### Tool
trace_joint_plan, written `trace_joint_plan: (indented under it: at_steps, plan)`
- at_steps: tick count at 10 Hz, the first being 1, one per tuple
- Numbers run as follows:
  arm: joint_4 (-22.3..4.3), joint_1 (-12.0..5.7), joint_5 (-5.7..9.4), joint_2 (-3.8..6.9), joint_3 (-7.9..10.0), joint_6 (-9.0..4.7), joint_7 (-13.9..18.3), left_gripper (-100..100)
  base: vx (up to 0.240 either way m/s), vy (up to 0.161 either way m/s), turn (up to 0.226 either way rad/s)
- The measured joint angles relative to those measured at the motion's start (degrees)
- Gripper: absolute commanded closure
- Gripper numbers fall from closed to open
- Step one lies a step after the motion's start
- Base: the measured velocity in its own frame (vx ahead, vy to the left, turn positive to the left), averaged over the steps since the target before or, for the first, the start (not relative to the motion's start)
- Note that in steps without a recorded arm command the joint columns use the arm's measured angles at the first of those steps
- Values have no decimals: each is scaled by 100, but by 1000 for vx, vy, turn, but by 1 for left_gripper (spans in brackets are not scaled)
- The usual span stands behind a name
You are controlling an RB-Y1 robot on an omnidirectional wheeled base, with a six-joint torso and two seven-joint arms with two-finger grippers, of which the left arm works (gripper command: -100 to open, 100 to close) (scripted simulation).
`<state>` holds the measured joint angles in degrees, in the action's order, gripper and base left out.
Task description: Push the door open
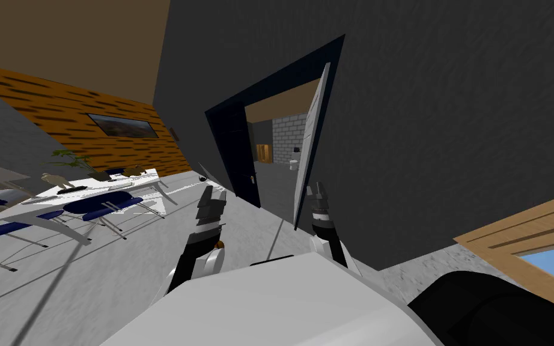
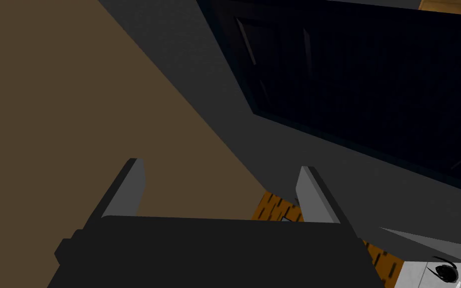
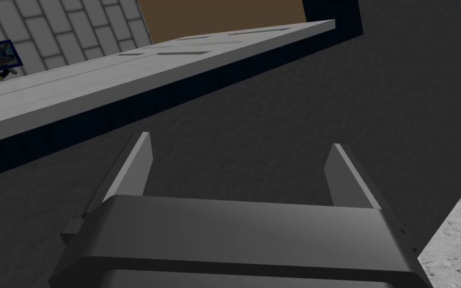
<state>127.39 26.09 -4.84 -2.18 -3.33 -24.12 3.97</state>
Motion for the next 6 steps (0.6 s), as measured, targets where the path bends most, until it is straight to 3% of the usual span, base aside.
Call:
trace_joint_plan:
  at_steps: [6]
  plan:
    - [-664,-142,-118,269,-15,-345,181,-100,96,7,-25]
